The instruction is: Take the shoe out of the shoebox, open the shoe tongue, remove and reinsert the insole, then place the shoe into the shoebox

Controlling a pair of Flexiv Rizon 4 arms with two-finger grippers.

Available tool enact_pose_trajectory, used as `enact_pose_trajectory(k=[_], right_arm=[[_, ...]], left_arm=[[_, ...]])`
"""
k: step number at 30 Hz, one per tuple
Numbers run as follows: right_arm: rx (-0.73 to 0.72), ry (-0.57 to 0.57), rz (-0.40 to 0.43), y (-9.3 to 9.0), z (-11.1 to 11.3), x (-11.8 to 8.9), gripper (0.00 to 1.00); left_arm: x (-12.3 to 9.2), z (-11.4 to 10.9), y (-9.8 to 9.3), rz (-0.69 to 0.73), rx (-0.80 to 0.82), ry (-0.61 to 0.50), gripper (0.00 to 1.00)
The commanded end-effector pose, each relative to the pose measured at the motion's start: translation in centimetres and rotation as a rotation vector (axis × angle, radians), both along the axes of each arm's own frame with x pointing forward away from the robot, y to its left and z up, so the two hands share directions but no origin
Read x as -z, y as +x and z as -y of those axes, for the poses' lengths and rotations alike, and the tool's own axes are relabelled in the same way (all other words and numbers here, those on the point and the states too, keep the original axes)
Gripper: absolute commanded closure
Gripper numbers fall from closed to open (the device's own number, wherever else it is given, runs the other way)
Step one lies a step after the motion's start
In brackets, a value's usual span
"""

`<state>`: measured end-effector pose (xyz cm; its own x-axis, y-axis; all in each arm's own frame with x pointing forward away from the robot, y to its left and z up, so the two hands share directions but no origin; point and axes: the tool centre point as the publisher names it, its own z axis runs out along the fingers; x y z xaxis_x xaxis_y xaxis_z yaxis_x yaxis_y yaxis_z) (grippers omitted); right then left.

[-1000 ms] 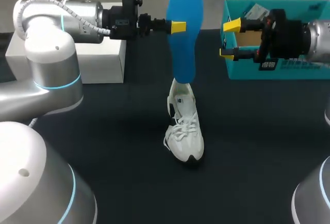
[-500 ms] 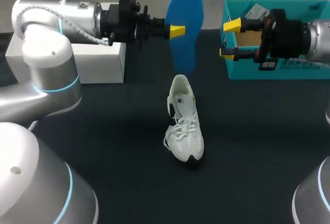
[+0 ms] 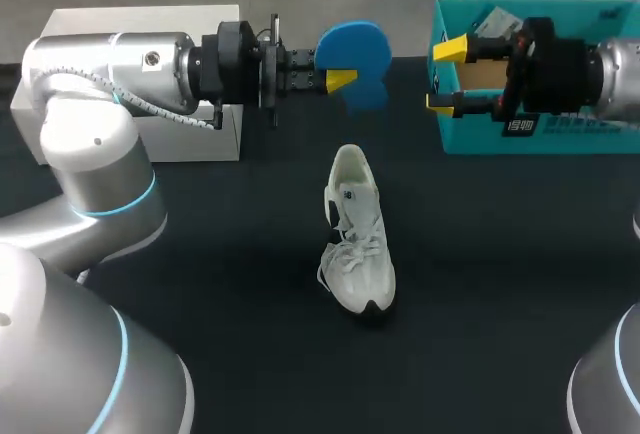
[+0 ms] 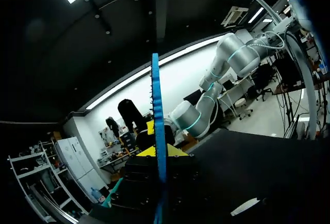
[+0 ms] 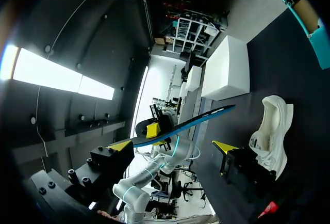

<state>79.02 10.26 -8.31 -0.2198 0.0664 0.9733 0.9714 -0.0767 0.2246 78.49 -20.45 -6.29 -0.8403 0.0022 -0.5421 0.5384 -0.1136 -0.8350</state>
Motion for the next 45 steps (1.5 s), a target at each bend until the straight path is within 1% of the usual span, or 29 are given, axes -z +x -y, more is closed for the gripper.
enact_pose_trajectory(k=[1,7,8,9,10,11,14,22,25,28,31,36,40,45], right_arm=[[0.001,0.000,-0.001,0.1,-0.2,0.1,0.00],[0.001,0.000,-0.001,0.1,-0.2,0.1,0.00],[0.001,0.000,-0.001,0.1,-0.2,0.1,0.00],[0.001,0.000,-0.001,0.1,-0.2,0.1,0.00],[0.001,0.000,-0.001,0.1,-0.2,0.1,0.00],[0.001,0.000,-0.001,0.1,-0.2,0.1,0.00],[0.001,0.000,-0.001,0.1,-0.2,0.1,0.00],[0.001,0.000,-0.001,0.1,-0.2,0.1,0.00],[0.001,0.000,-0.001,0.1,-0.2,0.1,0.00],[0.001,0.000,-0.001,0.1,-0.2,0.1,0.00],[0.001,0.000,-0.001,0.1,-0.2,0.1,0.00],[0.001,0.000,-0.001,0.1,-0.2,0.1,0.00],[0.003,0.009,0.013,0.1,-0.9,0.2,0.00],[-0.033,-0.021,0.007,0.4,-2.0,0.1,0.00]], left_arm=[[0.3,0.0,-0.3,0.526,-0.057,-0.096,1.00],[0.3,0.0,-0.3,0.526,-0.057,-0.096,1.00],[0.3,-0.1,-0.4,0.607,-0.042,-0.082,1.00],[0.4,-0.1,-0.4,0.708,-0.039,-0.099,1.00],[0.5,-0.1,-0.3,0.772,-0.031,-0.122,1.00],[0.7,-0.1,-0.3,0.796,-0.035,-0.103,1.00],[1.1,-0.1,-0.1,0.957,-0.034,-0.084,1.00],[1.3,-0.1,0.8,1.177,-0.057,-0.081,1.00],[1.1,-0.2,1.0,1.241,-0.069,-0.098,1.00],[1.1,-0.2,1.4,1.264,-0.072,-0.082,1.00],[1.3,-0.1,1.6,1.254,-0.078,-0.075,1.00],[1.8,0.5,2.6,1.198,-0.116,-0.063,1.00],[2.0,0.8,2.7,1.162,-0.123,-0.065,1.00],[2.1,1.1,3.0,1.164,-0.123,-0.065,1.00]])
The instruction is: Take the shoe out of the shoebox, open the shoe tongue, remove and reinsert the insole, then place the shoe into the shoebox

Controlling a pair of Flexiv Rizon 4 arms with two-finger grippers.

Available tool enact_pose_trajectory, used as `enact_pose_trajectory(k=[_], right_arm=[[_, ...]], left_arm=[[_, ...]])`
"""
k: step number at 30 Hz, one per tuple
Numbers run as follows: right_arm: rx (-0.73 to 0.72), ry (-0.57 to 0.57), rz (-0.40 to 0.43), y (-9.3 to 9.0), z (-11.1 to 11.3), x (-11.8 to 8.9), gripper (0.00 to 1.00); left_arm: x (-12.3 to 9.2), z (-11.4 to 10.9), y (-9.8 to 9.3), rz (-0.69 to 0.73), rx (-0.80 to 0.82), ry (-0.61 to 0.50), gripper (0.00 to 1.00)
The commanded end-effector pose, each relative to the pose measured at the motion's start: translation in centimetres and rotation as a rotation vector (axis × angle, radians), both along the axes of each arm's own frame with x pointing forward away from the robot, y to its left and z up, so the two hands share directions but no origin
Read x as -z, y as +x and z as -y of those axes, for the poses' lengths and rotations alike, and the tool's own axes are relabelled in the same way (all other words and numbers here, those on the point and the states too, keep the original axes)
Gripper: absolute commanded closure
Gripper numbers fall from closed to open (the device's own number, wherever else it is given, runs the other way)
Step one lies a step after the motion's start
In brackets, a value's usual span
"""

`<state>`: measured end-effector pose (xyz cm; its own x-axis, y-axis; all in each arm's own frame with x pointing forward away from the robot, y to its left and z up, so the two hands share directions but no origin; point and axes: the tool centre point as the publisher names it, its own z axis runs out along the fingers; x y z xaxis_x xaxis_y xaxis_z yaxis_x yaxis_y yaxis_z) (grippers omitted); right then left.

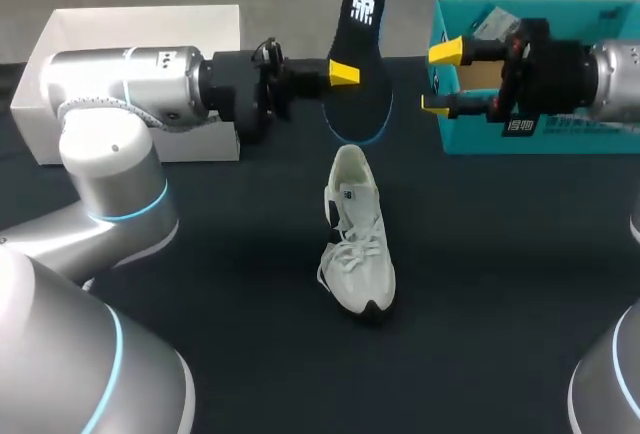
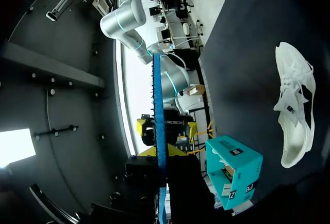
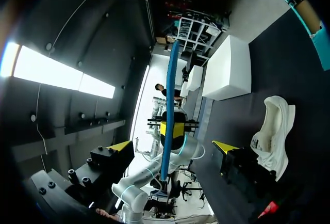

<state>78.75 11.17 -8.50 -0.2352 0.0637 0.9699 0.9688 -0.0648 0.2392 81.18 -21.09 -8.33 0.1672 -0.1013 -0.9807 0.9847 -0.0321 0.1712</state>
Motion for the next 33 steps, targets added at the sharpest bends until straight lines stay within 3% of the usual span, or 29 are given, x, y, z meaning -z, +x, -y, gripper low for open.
enact_pose_trajectory(k=[1,7,9,10,12,16,18,33], right_arm=[[-0.022,-0.024,-0.010,0.7,-1.2,-0.2,0.00],[-0.032,-0.049,-0.018,1.1,-1.9,-0.4,0.00],[-0.035,-0.050,-0.016,1.2,-2.1,-0.5,0.24],[-0.035,-0.049,-0.015,1.3,-2.2,-0.5,0.29],[-0.043,-0.055,-0.017,1.5,-2.5,-0.6,0.36],[-0.051,-0.063,-0.019,1.8,-2.8,-0.5,0.39],[-0.056,-0.062,-0.018,1.9,-2.9,-0.5,0.48],[-0.105,-0.065,-0.030,1.9,-4.4,-0.2,0.58]], left_arm=[[0.1,0.6,0.3,0.004,0.000,0.002,1.00],[0.1,1.1,0.5,0.005,-0.003,0.014,1.00],[0.2,1.3,0.6,-0.001,-0.014,0.020,1.00],[0.2,1.4,0.6,-0.007,-0.020,0.022,1.00],[0.1,1.6,0.6,-0.012,-0.036,0.029,1.00],[0.1,2.1,0.5,-0.009,-0.037,0.031,1.00],[0.1,2.1,0.5,-0.008,-0.039,0.032,1.00],[0.1,3.0,1.0,-0.013,-0.048,0.026,1.00]])
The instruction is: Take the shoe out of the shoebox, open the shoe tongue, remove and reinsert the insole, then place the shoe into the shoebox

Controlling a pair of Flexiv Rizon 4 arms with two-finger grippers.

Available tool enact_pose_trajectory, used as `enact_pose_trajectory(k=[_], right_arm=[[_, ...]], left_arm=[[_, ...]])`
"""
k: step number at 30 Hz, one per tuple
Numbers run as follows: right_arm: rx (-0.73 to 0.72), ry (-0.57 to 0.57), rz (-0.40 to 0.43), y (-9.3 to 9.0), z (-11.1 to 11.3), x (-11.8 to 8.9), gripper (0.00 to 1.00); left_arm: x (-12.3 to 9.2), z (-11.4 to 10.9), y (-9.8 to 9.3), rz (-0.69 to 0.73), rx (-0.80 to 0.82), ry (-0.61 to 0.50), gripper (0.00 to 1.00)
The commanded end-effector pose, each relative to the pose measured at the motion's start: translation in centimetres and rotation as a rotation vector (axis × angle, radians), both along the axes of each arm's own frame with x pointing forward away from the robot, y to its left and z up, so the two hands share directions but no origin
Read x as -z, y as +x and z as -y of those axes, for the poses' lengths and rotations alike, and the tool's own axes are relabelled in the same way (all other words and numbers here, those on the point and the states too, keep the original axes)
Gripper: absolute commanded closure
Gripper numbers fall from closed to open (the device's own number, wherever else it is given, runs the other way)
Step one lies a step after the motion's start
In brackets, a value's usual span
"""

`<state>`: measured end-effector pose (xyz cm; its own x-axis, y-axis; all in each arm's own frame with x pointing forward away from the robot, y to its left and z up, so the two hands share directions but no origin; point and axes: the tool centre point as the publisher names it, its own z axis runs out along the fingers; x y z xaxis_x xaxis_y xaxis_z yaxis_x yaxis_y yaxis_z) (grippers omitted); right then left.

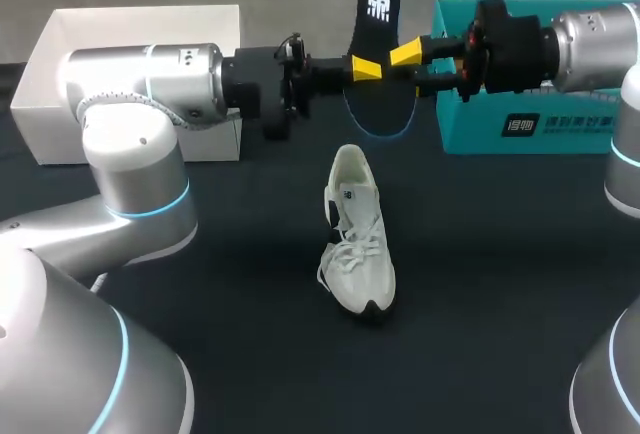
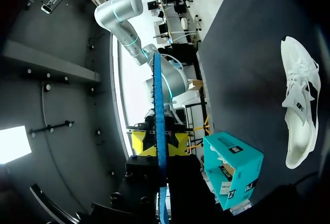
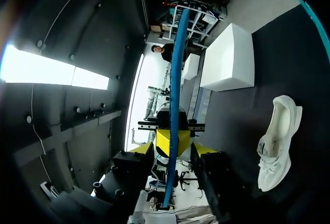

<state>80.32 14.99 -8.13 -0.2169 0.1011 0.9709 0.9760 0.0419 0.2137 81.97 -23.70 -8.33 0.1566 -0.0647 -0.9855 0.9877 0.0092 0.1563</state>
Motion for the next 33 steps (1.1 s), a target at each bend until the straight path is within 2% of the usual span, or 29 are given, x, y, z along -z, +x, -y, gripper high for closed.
enact_pose_trajectory(k=[1,9,15,19,26,27,29,33], right_arm=[[-0.011,-0.004,-0.003,0.31,-0.62,0.16,0.58],[-0.013,-0.008,-0.008,0.13,-0.69,0.12,0.56],[-0.011,-0.007,-0.011,0.05,-0.76,0.28,0.58],[-0.012,-0.006,-0.014,0.07,-0.90,0.35,0.68],[-0.015,-0.002,-0.018,0.11,-1.09,0.59,0.79],[-0.014,-0.001,-0.019,0.09,-1.10,0.61,0.82],[-0.013,-0.001,-0.019,0.06,-1.10,0.63,1.00],[-0.009,0.000,-0.016,-0.02,-0.98,0.67,1.00]], left_arm=[[0.09,0.44,0.25,0.003,-0.002,-0.004,1.00],[0.03,-0.06,0.76,0.005,-0.014,-0.005,1.00],[-0.04,-0.37,0.92,0.004,-0.022,-0.006,1.00],[-0.07,-0.46,0.96,0.003,-0.026,-0.009,1.00],[-0.09,-0.32,0.82,0.001,-0.022,-0.017,1.00],[-0.09,-0.31,0.81,0.000,-0.021,-0.018,1.00],[-0.08,-0.34,0.80,-0.001,-0.021,-0.019,1.00],[0.06,-0.54,0.87,-0.002,-0.026,-0.012,1.00]])
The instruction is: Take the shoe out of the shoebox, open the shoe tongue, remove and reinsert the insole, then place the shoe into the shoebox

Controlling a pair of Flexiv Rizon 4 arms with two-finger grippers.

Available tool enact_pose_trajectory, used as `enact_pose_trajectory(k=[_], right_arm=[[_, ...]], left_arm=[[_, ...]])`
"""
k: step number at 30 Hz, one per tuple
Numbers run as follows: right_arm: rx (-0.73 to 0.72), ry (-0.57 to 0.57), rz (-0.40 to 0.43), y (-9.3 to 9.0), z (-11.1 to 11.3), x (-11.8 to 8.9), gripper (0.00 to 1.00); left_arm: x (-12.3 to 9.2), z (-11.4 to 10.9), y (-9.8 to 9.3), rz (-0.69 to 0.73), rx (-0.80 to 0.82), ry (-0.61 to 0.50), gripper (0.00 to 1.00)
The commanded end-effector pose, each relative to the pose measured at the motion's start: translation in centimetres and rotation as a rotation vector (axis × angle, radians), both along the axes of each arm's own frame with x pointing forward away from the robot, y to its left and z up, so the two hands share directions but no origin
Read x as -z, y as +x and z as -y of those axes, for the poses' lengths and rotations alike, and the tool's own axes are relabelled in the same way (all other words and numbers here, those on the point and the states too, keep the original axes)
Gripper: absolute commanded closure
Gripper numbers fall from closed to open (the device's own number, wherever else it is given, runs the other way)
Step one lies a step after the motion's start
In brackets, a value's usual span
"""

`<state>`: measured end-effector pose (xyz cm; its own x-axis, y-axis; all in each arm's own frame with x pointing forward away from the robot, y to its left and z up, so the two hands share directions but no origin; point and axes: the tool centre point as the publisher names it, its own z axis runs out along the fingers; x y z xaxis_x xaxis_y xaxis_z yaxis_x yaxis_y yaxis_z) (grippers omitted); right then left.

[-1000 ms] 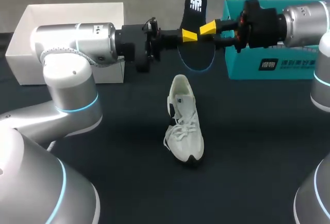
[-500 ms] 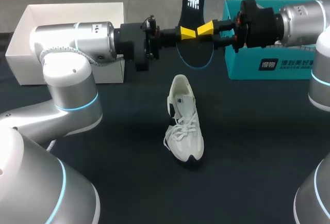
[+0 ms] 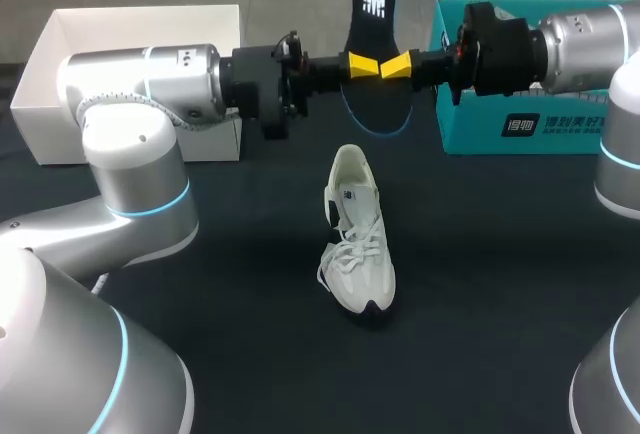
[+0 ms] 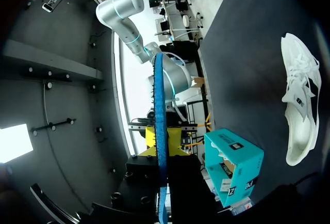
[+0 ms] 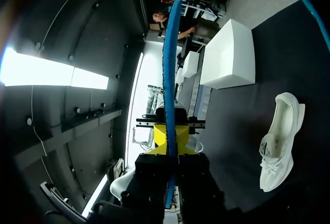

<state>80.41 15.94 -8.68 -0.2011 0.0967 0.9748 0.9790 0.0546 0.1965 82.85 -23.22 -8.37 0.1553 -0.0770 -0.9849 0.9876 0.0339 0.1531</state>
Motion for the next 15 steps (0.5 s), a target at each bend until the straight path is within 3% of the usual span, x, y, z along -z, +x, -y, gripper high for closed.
enact_pose_trajectory(k=[1,3,4,5,15], right_arm=[[0.005,-0.001,0.003,-0.1,0.0,0.1,1.00],[0.005,-0.001,0.006,-0.1,0.0,0.0,1.00],[0.006,-0.001,0.010,-0.1,0.1,0.0,1.00],[0.006,-0.001,0.011,-0.1,0.1,-0.1,1.00],[0.007,-0.006,0.017,-0.2,0.9,-0.2,1.00]], left_arm=[[0.0,-0.1,0.0,0.002,-0.004,0.007,0.97],[0.0,-0.3,0.0,0.004,-0.002,0.014,0.57],[0.0,-0.4,0.0,0.006,-0.001,0.018,0.15],[0.0,-0.5,0.0,0.005,0.000,0.024,0.00],[-0.1,-2.3,-0.1,0.024,0.058,0.054,0.00]])
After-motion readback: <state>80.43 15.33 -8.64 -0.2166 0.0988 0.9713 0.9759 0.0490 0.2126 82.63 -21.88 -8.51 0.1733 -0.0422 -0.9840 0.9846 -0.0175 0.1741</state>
